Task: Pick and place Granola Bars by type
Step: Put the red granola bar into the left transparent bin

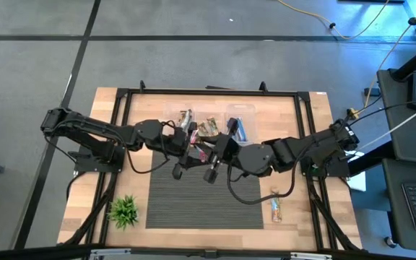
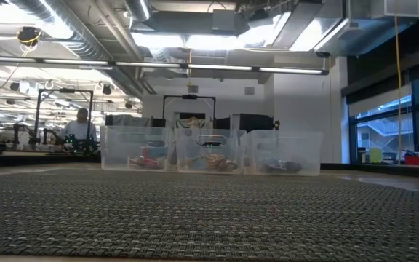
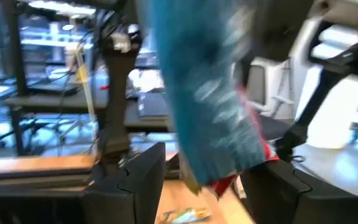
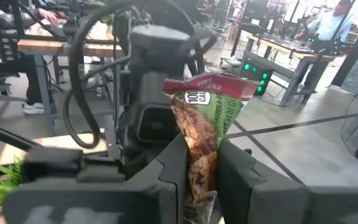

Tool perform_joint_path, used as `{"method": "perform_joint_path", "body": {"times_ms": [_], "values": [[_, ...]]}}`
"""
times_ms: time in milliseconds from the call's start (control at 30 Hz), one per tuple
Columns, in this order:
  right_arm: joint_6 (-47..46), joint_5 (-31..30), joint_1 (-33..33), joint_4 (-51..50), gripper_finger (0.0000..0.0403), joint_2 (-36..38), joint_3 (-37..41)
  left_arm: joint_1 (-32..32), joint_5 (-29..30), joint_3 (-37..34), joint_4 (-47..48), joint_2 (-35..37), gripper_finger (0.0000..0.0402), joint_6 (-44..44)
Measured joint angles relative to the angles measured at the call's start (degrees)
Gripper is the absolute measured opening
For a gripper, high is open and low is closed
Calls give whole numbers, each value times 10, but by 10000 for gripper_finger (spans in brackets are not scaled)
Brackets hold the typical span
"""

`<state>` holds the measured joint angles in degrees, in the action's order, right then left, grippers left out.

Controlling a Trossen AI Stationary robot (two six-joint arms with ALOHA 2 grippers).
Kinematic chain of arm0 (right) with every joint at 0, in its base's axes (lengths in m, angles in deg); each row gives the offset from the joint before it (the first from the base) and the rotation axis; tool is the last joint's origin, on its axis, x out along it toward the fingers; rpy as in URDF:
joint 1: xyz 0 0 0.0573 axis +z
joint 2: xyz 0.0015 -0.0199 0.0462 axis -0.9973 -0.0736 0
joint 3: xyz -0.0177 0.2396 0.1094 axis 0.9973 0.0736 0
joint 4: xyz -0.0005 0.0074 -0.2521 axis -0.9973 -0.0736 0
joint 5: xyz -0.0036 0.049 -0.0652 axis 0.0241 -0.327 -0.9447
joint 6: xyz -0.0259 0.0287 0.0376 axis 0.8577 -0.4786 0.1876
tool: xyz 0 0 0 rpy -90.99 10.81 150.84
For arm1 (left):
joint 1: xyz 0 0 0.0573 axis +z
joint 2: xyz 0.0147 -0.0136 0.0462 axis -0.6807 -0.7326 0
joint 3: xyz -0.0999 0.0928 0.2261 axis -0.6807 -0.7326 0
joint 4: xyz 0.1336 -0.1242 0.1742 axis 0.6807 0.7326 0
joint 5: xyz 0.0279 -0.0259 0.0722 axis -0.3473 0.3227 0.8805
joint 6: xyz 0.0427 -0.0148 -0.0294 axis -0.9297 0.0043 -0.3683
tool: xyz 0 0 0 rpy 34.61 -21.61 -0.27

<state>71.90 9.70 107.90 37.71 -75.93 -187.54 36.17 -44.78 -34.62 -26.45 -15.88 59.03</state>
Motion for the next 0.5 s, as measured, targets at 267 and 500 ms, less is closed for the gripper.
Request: {"method": "perform_joint_path", "body": {"times_ms": [267,500], "values": [[4,-2,0,-6,71,-1,0,0,-37,0,-7,12,193,13],[9,-2,0,-6,71,-1,0,1,-35,0,3,13,194,71]]}}
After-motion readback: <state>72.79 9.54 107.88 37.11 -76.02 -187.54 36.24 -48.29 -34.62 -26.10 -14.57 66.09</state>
